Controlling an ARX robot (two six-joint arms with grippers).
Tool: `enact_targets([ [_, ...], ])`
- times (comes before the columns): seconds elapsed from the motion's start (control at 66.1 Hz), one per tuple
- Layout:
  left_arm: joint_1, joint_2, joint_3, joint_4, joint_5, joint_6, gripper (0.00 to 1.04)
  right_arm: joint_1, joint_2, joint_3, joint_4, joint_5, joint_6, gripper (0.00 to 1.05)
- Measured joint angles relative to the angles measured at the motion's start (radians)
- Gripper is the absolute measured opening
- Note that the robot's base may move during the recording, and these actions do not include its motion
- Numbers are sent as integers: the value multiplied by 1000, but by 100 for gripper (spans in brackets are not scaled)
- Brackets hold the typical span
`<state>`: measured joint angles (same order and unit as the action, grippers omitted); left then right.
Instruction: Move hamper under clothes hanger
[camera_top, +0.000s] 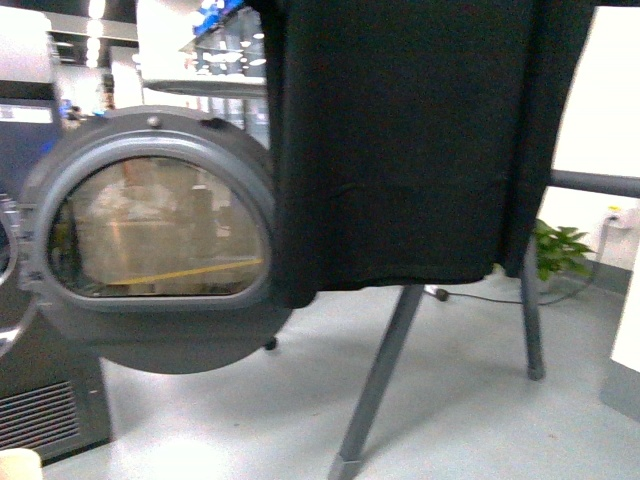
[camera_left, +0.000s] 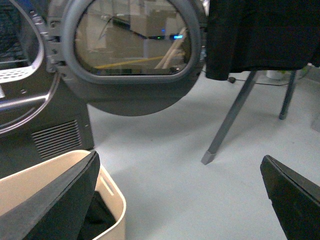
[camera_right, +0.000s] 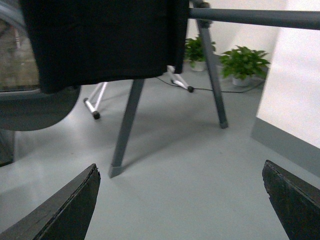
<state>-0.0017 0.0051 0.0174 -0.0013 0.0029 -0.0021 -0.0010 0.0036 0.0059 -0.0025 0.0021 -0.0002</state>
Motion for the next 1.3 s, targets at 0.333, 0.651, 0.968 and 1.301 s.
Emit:
enact_targets([
  [0.333,0,-3,0,0,-3,0,98,0,0,0,0,-3,0,97],
  [0.651,0,-3,0,0,-3,0,98,0,0,0,0,-3,0,97],
  [0.968,1,-4,0,0,-3,0,98,1,0,0,0,-4,0,97],
  [1.301,53,449,52,330,-209,-44,98,13,187,24,133,-129,52,97],
])
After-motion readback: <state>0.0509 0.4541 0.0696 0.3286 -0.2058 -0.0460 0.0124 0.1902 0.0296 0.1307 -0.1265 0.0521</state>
